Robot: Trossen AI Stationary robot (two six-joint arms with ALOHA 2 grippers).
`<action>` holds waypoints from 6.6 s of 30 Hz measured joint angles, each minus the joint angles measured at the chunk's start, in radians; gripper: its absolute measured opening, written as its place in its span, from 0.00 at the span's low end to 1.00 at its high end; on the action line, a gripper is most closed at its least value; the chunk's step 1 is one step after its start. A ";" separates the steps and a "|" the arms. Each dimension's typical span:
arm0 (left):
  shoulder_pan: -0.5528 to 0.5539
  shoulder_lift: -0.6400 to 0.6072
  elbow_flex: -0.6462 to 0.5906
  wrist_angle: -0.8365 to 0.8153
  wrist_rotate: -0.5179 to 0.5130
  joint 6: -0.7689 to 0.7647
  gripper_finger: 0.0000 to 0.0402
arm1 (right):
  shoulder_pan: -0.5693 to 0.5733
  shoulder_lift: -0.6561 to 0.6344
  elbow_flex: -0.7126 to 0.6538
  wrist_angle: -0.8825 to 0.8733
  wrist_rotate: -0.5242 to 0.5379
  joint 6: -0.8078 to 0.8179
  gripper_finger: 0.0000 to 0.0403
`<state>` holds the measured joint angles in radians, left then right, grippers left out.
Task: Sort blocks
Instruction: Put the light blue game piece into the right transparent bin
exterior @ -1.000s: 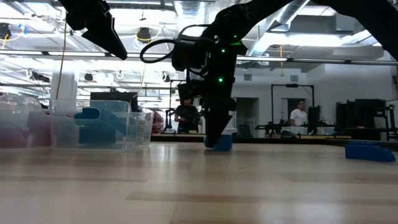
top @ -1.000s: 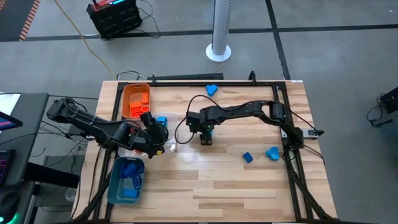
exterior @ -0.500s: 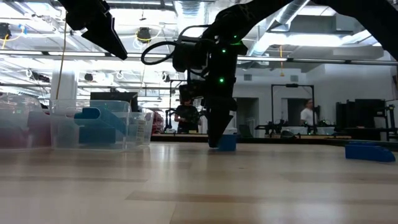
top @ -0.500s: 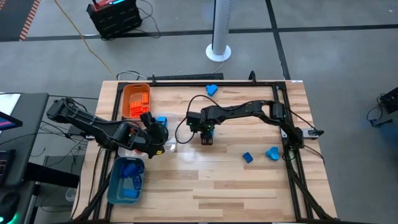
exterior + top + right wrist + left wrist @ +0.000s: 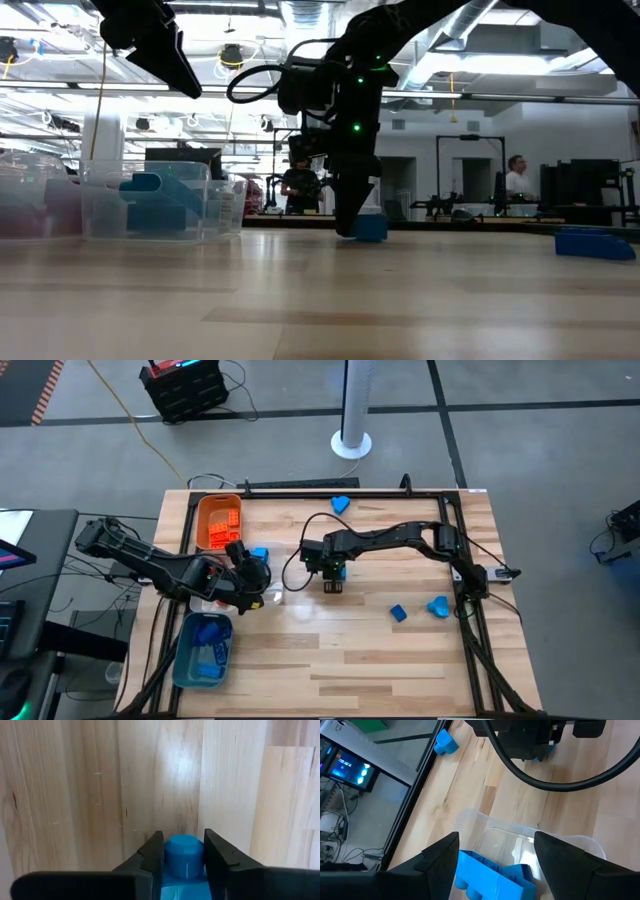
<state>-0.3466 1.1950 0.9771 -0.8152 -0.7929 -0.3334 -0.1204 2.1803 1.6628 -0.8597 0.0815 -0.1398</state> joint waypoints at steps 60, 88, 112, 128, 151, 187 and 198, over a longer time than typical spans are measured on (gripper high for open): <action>-0.080 -0.362 -0.197 -0.068 -0.134 -0.201 0.63 | 0.107 0.061 -0.001 1.150 -0.036 0.034 0.27; -0.080 -0.359 -0.197 -0.091 -0.129 -0.224 0.63 | -0.205 -0.196 -0.013 0.400 0.052 0.001 0.66; -0.077 -0.333 -0.197 -0.089 -0.131 -0.228 0.63 | -0.460 -0.095 -0.066 0.212 0.205 -0.362 0.66; -0.074 -0.309 -0.197 -0.094 -0.146 -0.213 0.63 | -0.516 -0.066 -0.004 0.281 -0.003 -0.205 0.66; -0.074 -0.309 -0.197 -0.096 -0.116 -0.203 0.63 | -0.482 -0.008 -0.002 0.124 -0.060 0.001 0.66; -0.074 -0.309 -0.197 -0.170 0.002 -0.349 0.63 | -0.420 -0.179 -0.005 -0.412 0.048 0.142 0.66; -0.075 -0.310 -0.243 -0.162 0.049 -0.351 0.63 | -0.401 -0.177 -0.063 -0.468 0.045 0.167 0.66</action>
<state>-0.4213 0.8848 0.7338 -0.9777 -0.7437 -0.6843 -0.5217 2.0033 1.5998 -1.3281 0.1268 0.0269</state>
